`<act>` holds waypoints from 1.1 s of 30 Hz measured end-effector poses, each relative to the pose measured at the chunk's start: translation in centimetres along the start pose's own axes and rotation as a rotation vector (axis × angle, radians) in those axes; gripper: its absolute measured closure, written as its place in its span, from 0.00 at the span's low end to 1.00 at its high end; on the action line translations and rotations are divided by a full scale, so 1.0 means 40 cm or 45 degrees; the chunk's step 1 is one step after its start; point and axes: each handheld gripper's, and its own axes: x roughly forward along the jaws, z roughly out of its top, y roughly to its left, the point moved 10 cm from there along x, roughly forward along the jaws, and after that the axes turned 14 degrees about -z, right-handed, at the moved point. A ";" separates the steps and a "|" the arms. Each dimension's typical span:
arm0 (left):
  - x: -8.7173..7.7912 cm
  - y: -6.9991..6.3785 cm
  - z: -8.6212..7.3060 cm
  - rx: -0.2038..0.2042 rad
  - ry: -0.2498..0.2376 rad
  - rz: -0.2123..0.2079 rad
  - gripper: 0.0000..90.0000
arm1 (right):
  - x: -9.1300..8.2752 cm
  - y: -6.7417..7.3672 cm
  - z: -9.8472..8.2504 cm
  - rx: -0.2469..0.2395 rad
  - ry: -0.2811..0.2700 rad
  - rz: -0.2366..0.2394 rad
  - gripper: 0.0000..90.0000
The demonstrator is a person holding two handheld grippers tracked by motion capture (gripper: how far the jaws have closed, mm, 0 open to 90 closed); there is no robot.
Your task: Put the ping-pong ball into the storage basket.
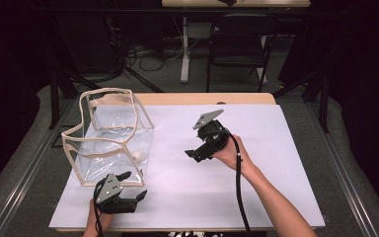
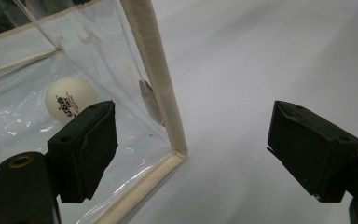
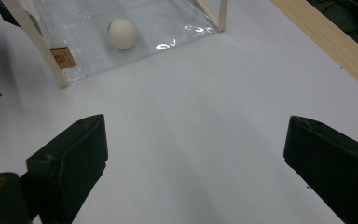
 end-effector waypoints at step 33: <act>0.001 0.000 0.000 0.002 0.000 0.003 0.18 | -0.040 -0.045 -0.203 0.124 -0.002 -0.109 0.06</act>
